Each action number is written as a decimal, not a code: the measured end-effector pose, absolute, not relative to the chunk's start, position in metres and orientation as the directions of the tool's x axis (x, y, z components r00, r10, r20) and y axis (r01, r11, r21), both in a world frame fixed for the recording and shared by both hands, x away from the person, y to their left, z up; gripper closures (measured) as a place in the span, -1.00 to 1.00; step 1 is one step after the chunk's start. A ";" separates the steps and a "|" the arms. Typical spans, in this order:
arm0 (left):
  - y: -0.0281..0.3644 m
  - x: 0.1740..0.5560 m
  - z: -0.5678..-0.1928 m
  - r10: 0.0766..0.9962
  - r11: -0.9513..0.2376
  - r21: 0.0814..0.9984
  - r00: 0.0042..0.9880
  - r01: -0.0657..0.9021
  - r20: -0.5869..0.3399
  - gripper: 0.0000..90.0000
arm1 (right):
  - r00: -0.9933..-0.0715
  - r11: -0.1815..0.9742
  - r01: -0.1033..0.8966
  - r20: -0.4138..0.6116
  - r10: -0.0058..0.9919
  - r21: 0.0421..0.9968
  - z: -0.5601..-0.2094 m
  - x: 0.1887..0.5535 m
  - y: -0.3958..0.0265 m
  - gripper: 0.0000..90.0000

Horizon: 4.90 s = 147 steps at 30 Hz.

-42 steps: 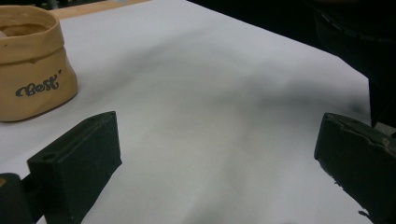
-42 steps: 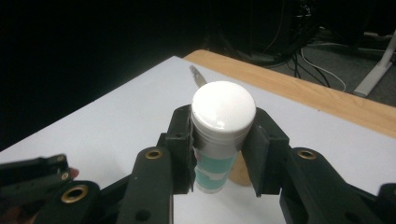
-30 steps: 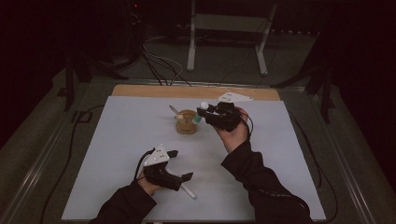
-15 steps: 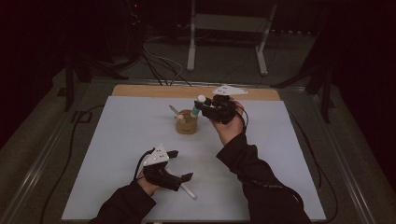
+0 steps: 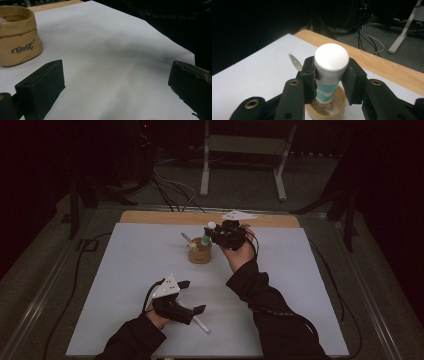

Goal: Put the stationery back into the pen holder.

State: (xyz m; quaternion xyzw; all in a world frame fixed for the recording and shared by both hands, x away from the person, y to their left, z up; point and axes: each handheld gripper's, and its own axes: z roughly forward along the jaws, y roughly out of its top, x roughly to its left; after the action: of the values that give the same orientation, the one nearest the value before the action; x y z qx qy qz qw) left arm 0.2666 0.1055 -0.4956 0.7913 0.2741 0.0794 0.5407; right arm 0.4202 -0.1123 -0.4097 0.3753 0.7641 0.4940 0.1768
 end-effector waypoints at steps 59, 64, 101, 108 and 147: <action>0.116 0.277 -0.499 0.563 -0.254 0.902 0.811 0.350 -0.157 -0.97 | -0.736 0.218 0.433 0.204 0.645 0.875 -0.406 0.342 -0.147 -0.86; 0.118 0.278 -0.498 0.569 -0.251 0.903 0.808 0.348 -0.154 -0.97 | -0.735 0.212 0.443 0.218 0.642 0.871 -0.412 0.325 -0.153 -0.86; 0.124 0.284 -0.499 0.601 -0.228 0.903 0.782 0.365 -0.164 -0.97 | -0.783 0.330 0.484 0.234 0.576 0.810 -0.482 0.246 -0.133 -0.85; 0.124 0.285 -0.500 0.605 -0.228 0.902 0.779 0.367 -0.164 -0.97 | -0.792 0.372 0.489 0.223 0.568 0.789 -0.497 0.241 -0.121 -0.65; 0.123 0.285 -0.500 0.613 -0.233 0.899 0.774 0.370 -0.160 -0.97 | -0.756 0.606 0.474 -0.058 0.652 0.639 -0.526 0.215 -0.070 0.76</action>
State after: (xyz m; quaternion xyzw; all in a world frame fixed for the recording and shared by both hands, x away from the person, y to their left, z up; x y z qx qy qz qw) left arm 0.2847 0.1232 -0.5002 0.7768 0.3166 0.1140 0.5324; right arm 0.2154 -0.0704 -0.5264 0.3185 0.8843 0.3096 0.1441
